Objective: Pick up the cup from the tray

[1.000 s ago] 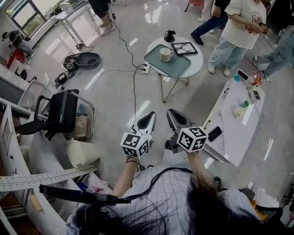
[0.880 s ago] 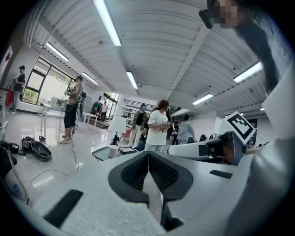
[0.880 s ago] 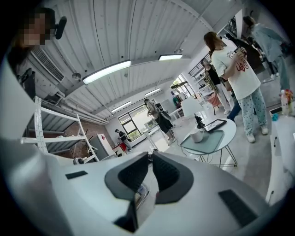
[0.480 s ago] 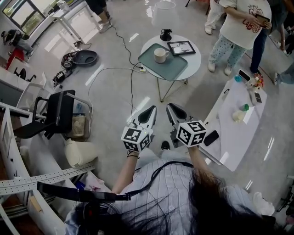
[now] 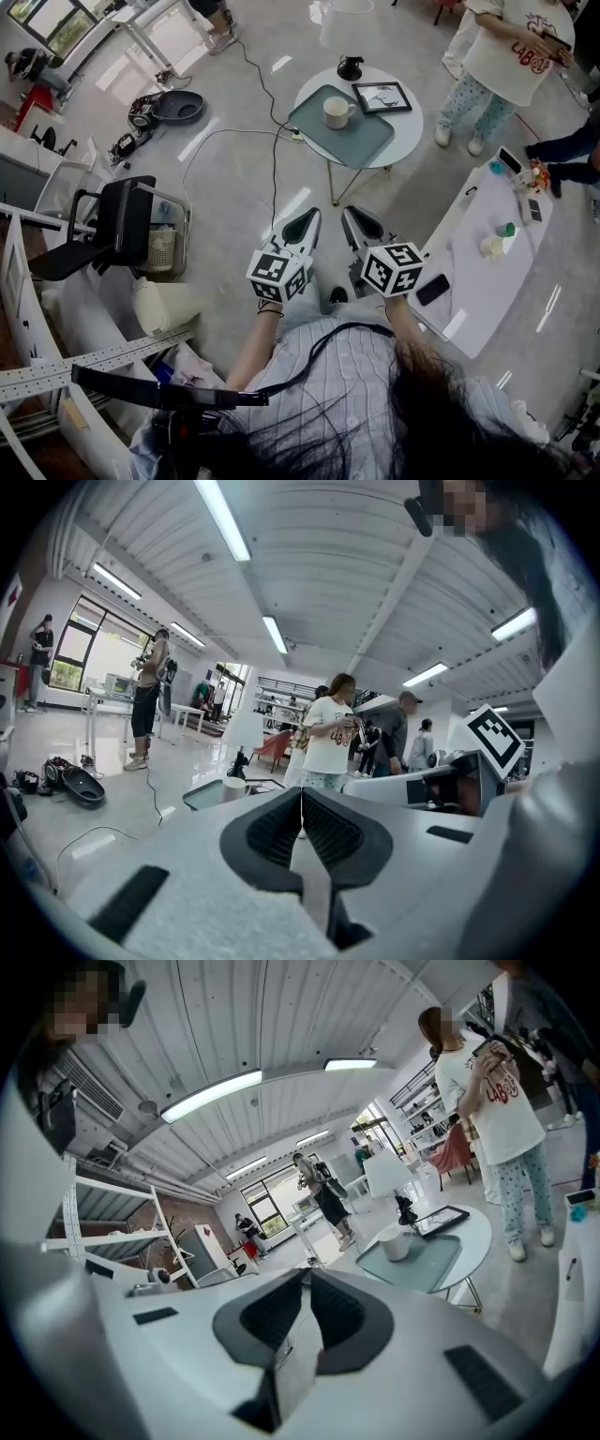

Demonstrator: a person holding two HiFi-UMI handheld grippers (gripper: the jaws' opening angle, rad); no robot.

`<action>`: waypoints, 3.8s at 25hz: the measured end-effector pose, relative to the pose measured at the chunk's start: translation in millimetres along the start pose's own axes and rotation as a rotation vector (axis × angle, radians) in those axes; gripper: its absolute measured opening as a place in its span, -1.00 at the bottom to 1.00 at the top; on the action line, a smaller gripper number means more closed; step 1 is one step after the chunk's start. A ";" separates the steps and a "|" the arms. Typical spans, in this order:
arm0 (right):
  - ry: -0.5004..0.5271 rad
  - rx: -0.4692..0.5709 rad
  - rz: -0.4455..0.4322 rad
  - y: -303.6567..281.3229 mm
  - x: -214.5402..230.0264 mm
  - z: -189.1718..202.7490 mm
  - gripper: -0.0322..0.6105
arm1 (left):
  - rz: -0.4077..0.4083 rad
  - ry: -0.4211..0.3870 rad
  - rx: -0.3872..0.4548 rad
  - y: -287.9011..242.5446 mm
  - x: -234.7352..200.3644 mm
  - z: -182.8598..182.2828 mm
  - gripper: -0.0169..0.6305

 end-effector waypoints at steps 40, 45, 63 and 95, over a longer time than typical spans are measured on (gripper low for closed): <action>-0.104 0.070 0.278 -232.9 86.0 -79.2 -0.75 | 0.290 0.018 -0.098 -210.3 -220.8 -74.4 -0.91; -0.093 0.052 0.319 -224.9 95.5 -76.2 -0.75 | 0.312 0.040 -0.125 -219.2 -219.7 -66.0 -0.91; -0.062 -0.101 0.337 -259.7 178.3 -62.8 -0.50 | 0.283 0.021 -0.198 -264.4 -230.3 -49.1 -0.91; 0.126 -0.356 0.401 -348.3 292.5 -4.0 0.34 | 0.156 0.038 -0.334 -324.5 -255.8 -12.9 -0.91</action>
Point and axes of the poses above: the fingertips, and each gripper's own axes: y backward along the fingers, x to its right, z out of its underside, the point moved 8 cm from there along y, backward along the fingers, and after that the axes turned 5 degrees about -z, right-handed, at the moved point
